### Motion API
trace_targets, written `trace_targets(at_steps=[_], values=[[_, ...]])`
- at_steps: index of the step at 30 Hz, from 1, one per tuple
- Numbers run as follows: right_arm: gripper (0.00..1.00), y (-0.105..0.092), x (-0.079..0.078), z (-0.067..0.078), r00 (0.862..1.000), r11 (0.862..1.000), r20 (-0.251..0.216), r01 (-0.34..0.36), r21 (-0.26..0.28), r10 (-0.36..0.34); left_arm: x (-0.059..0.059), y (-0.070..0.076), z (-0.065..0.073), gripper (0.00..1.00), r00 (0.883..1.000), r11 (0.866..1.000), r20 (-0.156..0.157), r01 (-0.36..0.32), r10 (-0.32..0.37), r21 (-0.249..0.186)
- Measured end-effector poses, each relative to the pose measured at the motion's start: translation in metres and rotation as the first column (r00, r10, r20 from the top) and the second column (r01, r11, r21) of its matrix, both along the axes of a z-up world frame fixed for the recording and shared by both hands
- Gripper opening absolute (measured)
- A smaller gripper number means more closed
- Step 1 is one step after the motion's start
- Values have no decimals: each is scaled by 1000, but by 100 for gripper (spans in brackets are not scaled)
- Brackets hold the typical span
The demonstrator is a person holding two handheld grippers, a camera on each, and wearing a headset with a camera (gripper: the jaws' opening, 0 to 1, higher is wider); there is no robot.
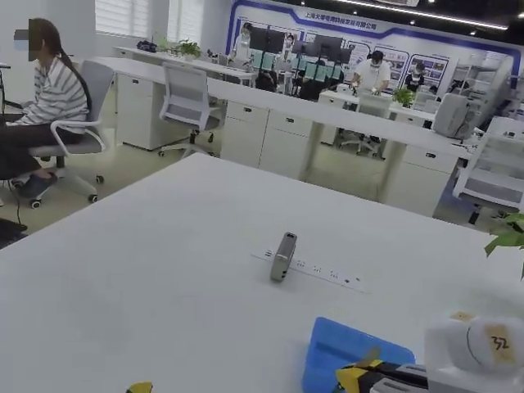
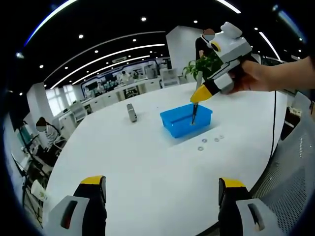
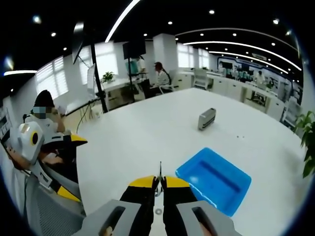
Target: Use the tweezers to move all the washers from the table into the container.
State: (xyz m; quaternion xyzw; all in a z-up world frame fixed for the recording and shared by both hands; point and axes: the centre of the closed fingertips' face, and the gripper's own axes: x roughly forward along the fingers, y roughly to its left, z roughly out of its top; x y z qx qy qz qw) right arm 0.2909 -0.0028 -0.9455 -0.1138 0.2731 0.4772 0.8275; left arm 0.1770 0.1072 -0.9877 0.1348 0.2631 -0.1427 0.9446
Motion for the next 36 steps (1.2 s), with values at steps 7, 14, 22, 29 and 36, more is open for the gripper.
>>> trace_targets(at_steps=[7, 14, 22, 29, 36], values=[[1, 5, -1, 5, 1000, 1000, 7, -19, 3, 18, 0, 0, -2, 96, 1000, 1000, -8, 3, -3, 11], [1, 6, 8, 8, 1000, 1000, 12, -24, 6, 24, 0, -4, 6, 97, 1000, 1000, 27, 16, -16, -17], [1, 4, 24, 13, 1000, 1000, 15, -12, 7, 12, 1, -3, 4, 97, 1000, 1000, 18, 12, -12, -14], [1, 4, 43, 15, 1000, 1000, 26, 0, 3, 0, 1, -5, 6, 99, 1000, 999, 25, 16, -15, -38], [1, 5, 59, 4, 1000, 1000, 18, 17, -12, -17, 0, -4, 1, 98, 1000, 1000, -1, 19, -19, -22]])
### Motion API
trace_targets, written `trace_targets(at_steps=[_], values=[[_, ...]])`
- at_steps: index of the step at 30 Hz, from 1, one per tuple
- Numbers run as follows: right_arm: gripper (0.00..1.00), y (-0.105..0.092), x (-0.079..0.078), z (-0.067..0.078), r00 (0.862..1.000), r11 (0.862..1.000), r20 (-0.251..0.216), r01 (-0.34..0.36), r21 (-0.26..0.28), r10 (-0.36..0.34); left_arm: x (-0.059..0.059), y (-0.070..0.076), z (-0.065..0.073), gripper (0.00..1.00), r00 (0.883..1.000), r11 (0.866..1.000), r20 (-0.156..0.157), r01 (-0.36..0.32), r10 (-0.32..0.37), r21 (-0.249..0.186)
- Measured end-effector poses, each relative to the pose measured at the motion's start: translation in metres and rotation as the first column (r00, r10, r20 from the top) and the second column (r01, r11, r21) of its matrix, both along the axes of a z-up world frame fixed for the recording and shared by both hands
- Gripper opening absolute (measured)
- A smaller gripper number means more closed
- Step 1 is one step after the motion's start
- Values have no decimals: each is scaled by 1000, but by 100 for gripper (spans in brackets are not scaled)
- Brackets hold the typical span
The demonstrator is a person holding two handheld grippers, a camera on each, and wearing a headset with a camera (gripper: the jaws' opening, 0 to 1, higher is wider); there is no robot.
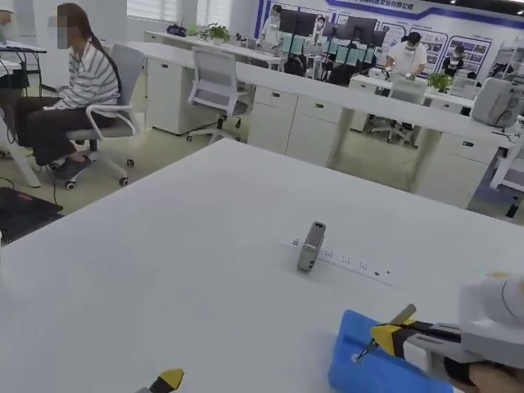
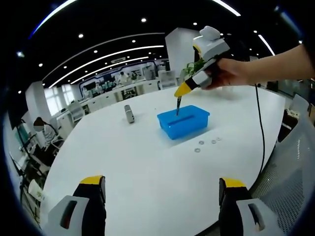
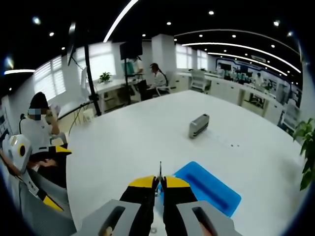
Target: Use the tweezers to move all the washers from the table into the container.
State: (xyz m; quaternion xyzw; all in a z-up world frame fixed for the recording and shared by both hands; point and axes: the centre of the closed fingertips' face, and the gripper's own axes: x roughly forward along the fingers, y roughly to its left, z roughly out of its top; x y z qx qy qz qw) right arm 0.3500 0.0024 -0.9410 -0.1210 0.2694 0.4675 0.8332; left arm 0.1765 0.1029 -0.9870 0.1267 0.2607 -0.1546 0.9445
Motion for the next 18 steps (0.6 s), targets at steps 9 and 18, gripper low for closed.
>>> trace_targets(at_steps=[9, 18], values=[[1, -4, 23, -26, 1000, 998, -1, 28, -54, -29, -1, -1, -2, 98, 1000, 1000, -18, 6, -6, -12], [1, -1, 44, -48, 998, 996, -15, 57, -63, -58, -2, -1, -8, 97, 999, 1000, -47, 9, -9, -1]])
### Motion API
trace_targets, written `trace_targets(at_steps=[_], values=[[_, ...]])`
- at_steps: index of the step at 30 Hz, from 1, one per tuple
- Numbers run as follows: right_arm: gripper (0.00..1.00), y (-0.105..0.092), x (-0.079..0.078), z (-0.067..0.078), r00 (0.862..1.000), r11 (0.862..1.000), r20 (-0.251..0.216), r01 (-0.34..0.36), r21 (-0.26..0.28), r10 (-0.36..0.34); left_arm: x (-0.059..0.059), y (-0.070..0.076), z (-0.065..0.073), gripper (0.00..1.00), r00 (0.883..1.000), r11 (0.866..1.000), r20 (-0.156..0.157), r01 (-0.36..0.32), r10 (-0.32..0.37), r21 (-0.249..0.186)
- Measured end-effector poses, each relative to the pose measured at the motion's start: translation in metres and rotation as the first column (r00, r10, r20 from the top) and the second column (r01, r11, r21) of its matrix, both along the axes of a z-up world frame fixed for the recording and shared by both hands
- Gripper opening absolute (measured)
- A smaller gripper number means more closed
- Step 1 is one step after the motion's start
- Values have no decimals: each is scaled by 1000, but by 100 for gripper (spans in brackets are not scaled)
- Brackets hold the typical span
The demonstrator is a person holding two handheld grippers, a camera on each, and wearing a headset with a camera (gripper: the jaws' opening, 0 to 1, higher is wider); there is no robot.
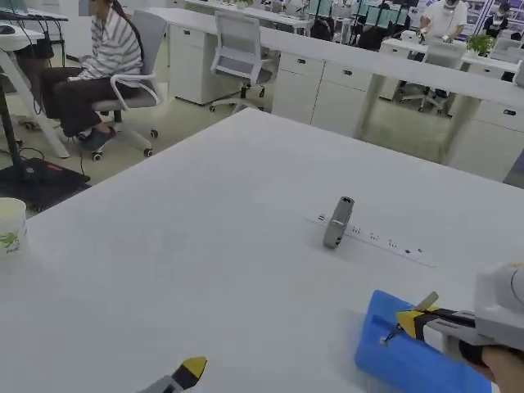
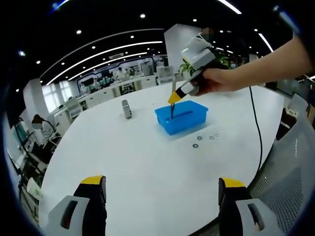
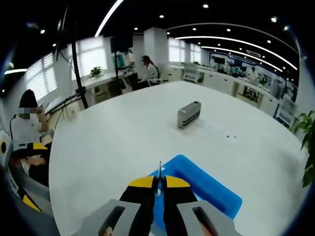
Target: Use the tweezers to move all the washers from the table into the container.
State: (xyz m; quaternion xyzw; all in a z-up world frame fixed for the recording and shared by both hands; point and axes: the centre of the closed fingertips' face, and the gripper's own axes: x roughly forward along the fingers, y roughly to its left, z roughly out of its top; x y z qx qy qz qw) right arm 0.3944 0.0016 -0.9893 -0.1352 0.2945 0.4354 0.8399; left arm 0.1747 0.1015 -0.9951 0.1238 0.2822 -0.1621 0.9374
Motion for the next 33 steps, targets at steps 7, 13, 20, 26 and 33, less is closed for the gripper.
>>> trace_targets(at_steps=[7, 13, 20, 26, 33], values=[[2, 4, 9, -17, 1000, 1000, 5, 2, -17, -2, 3, 5, 5, 97, 999, 1000, 29, -25, 25, 14], [2, 7, 7, -28, 1000, 998, 26, -13, -54, 15, 3, 5, 3, 96, 999, 999, 16, -32, 32, -1], [2, 6, 9, -32, 999, 998, 41, -12, -68, 14, 3, 6, 3, 95, 999, 999, 13, -34, 34, 3], [2, 6, 9, -35, 999, 998, 43, 0, -62, 3, 2, 6, 2, 95, 999, 999, 9, -33, 33, -3], [3, 6, 8, -32, 999, 999, 13, 30, -46, -29, 2, 6, 2, 95, 999, 999, 9, -35, 35, -4]])
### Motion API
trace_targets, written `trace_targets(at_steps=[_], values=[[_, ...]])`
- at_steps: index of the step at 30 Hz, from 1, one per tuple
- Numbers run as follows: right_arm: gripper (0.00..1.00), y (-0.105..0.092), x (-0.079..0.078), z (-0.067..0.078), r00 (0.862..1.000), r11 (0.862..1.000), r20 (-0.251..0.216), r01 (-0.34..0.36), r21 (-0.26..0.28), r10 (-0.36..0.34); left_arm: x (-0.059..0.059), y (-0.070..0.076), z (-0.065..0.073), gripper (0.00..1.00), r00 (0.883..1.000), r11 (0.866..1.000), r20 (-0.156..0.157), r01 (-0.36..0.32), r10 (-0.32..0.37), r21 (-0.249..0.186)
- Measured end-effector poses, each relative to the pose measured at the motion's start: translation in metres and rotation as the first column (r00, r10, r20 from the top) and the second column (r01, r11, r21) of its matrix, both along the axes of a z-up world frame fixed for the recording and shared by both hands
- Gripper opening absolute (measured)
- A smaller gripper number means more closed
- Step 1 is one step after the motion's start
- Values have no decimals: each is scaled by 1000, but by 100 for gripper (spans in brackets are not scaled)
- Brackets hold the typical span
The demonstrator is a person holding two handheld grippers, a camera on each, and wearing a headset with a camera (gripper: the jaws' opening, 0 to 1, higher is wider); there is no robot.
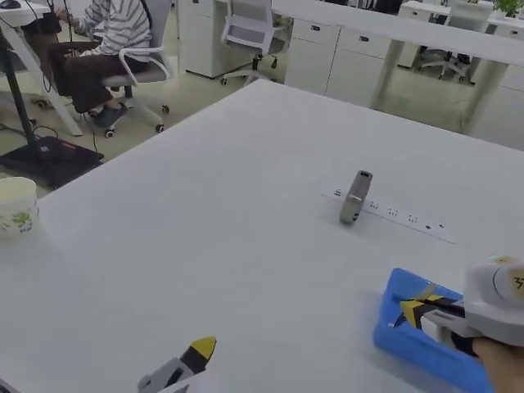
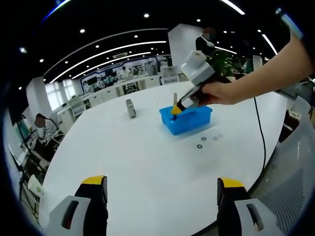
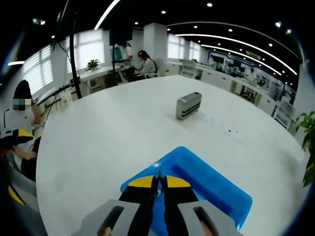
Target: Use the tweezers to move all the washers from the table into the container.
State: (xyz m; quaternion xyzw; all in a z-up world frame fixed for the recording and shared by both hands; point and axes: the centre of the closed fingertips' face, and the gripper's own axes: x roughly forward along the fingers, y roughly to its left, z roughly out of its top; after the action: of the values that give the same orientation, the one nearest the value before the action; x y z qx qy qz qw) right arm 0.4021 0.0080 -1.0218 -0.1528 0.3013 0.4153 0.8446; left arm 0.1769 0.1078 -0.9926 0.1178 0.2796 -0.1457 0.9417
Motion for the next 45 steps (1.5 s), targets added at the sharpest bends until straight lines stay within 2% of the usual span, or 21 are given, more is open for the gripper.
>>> trace_targets(at_steps=[4, 12, 17, 24, 28, 33, 45], values=[[3, -2, 1, 6, 1000, 1000, 8, 17, 15, -17, 0, 1, 0, 94, 1000, 1000, 0, -4, 4, -3], [3, -8, -8, 36, 998, 999, 54, 14, 50, -17, 0, -1, 0, 96, 1000, 1000, 3, 4, -4, 0], [3, -9, -18, 54, 998, 996, 65, 8, 85, -14, 0, 0, 1, 96, 1000, 1000, 7, 1, -1, -2], [3, -8, -42, 66, 997, 995, 79, -34, 91, 26, 1, 1, 3, 96, 1000, 1000, 19, -6, 6, -3], [3, -10, -54, 66, 996, 995, 74, -58, 83, 52, 1, 1, 2, 97, 1000, 1000, 18, -5, 5, -5], [3, -13, -71, 59, 996, 996, 61, -74, 59, 71, 1, 0, 3, 97, 1000, 1000, 23, -2, 2, -3], [3, -18, -104, 32, 997, 996, -22, -72, 52, 73, 1, 1, 1, 97, 1000, 1000, 18, -3, 3, 3]])
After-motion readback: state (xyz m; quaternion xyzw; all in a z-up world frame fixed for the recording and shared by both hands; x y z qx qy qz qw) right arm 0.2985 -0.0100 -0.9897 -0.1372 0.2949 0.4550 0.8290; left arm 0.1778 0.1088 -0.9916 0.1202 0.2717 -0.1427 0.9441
